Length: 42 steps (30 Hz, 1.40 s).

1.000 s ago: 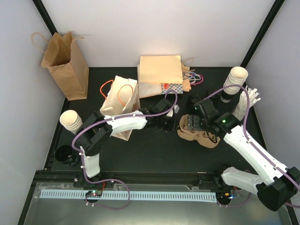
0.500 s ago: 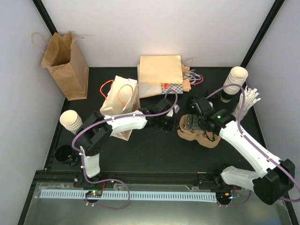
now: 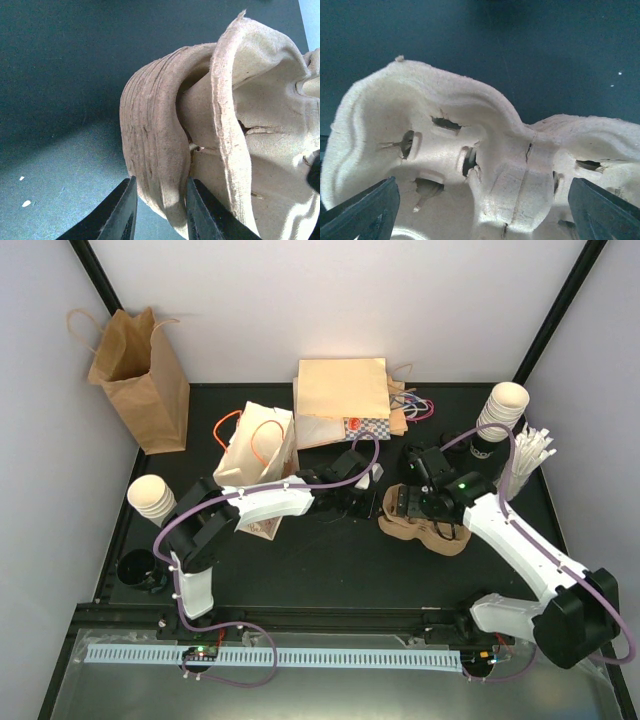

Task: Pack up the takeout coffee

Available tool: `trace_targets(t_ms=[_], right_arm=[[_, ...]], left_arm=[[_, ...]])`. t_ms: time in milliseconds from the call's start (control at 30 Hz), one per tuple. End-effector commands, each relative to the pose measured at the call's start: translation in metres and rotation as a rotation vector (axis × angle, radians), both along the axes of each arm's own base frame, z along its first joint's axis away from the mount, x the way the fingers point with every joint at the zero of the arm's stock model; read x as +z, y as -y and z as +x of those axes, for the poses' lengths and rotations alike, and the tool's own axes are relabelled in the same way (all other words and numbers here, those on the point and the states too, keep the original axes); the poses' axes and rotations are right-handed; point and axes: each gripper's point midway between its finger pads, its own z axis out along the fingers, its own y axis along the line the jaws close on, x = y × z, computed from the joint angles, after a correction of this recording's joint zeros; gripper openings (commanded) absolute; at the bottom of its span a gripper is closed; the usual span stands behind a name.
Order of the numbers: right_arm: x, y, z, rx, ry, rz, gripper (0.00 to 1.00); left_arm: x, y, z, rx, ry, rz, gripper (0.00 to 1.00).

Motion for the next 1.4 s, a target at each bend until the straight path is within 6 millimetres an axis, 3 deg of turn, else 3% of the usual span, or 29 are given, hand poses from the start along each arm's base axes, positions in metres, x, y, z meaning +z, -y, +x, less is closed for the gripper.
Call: trace_targets(t_ms=[0, 233, 433, 833, 1367], right_arm=[[-0.009, -0.001, -0.001, -0.007, -0.023, 0.013, 0.93], [-0.028, 0.019, -0.005, -0.097, -0.078, -0.057, 0.86], [-0.036, 0.015, -0.006, -0.102, -0.096, 0.004, 0.72], [-0.014, 0.013, -0.004, -0.107, -0.061, 0.06, 0.42], [0.024, 0.02, -0.002, -0.112, 0.012, 0.065, 0.45]], left_arm=[[0.004, 0.003, 0.005, 0.001, 0.025, 0.017, 0.29], [0.004, 0.004, 0.005, 0.0, 0.024, 0.017, 0.29], [0.004, 0.003, 0.006, 0.002, 0.028, 0.022, 0.29], [0.002, 0.002, 0.006, 0.003, 0.035, 0.035, 0.29], [0.0, 0.0, 0.007, 0.006, 0.041, 0.052, 0.29]])
